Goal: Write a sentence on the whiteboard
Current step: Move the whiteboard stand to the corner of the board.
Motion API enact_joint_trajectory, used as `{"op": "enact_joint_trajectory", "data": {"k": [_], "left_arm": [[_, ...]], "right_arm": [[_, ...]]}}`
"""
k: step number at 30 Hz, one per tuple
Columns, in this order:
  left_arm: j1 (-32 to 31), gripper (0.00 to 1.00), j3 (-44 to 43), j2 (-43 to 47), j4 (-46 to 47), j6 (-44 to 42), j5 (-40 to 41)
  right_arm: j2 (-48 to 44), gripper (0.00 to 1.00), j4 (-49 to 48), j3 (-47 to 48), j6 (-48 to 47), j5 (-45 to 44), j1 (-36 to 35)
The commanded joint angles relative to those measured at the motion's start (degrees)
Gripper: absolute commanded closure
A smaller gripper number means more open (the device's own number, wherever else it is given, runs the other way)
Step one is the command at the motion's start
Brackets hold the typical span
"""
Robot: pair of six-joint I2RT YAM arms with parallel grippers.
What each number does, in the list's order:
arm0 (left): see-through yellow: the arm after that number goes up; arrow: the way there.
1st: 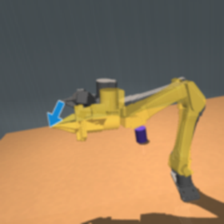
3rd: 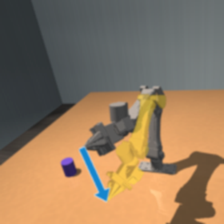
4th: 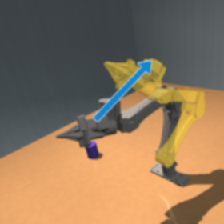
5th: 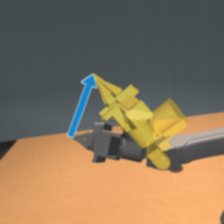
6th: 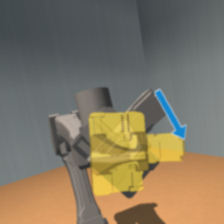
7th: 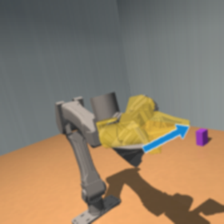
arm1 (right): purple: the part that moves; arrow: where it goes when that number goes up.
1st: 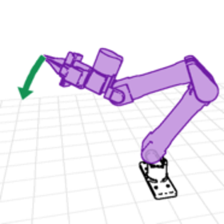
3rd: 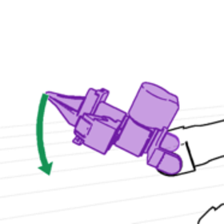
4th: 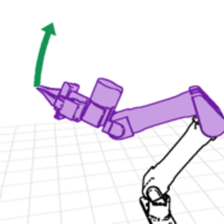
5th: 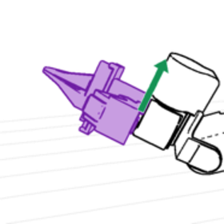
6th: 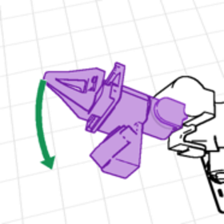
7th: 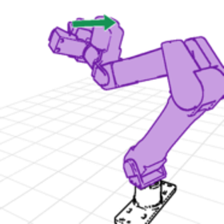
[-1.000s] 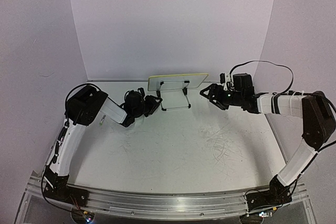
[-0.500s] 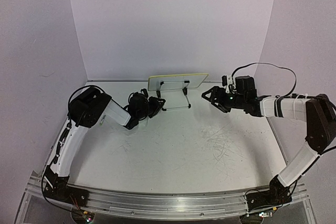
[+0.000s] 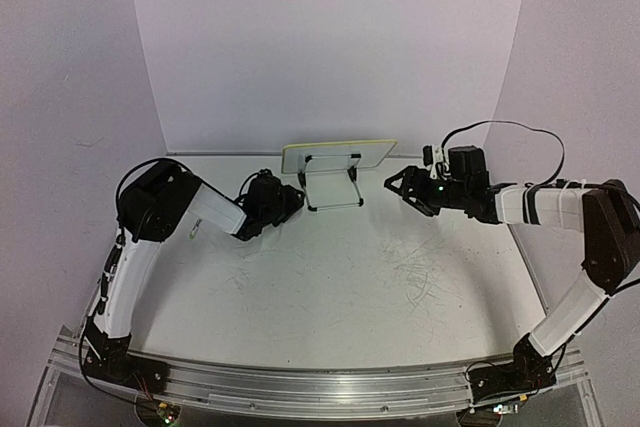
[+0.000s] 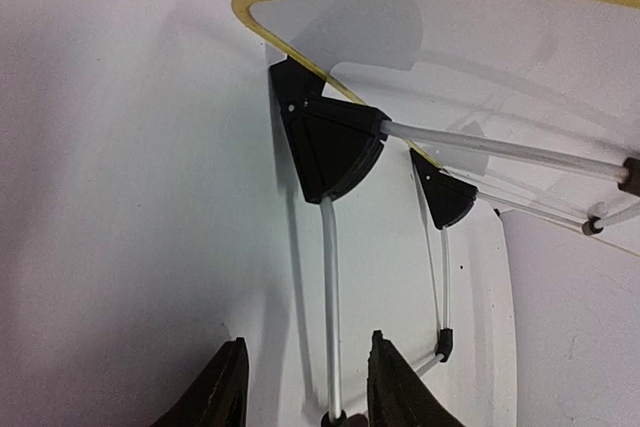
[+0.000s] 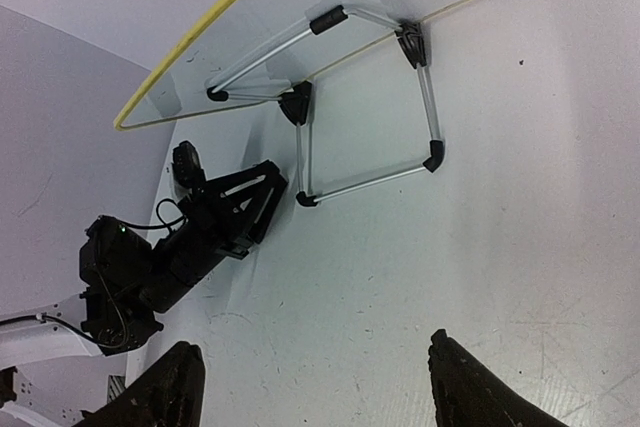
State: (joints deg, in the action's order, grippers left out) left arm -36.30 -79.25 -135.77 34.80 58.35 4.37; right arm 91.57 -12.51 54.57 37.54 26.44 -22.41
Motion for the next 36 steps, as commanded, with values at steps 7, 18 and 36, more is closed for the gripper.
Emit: {"op": "enact_joint_trajectory", "data": {"k": [7,18,36], "left_arm": [[-1.9,0.53,-16.9,-8.0,-19.0,-0.4,2.8],[-3.3,0.93,-20.5,-9.4,-26.3,1.8,3.0],[-11.9,1.0,1.3,7.1,-25.4,13.0,5.9]], "right_arm": [[-2.3,0.22,-2.1,-0.9,-0.5,-0.7,0.3],[-3.3,0.22,-2.1,-1.9,-0.6,-1.6,0.3],[-3.8,0.22,-1.6,-3.8,0.9,-4.5,0.1]]}}
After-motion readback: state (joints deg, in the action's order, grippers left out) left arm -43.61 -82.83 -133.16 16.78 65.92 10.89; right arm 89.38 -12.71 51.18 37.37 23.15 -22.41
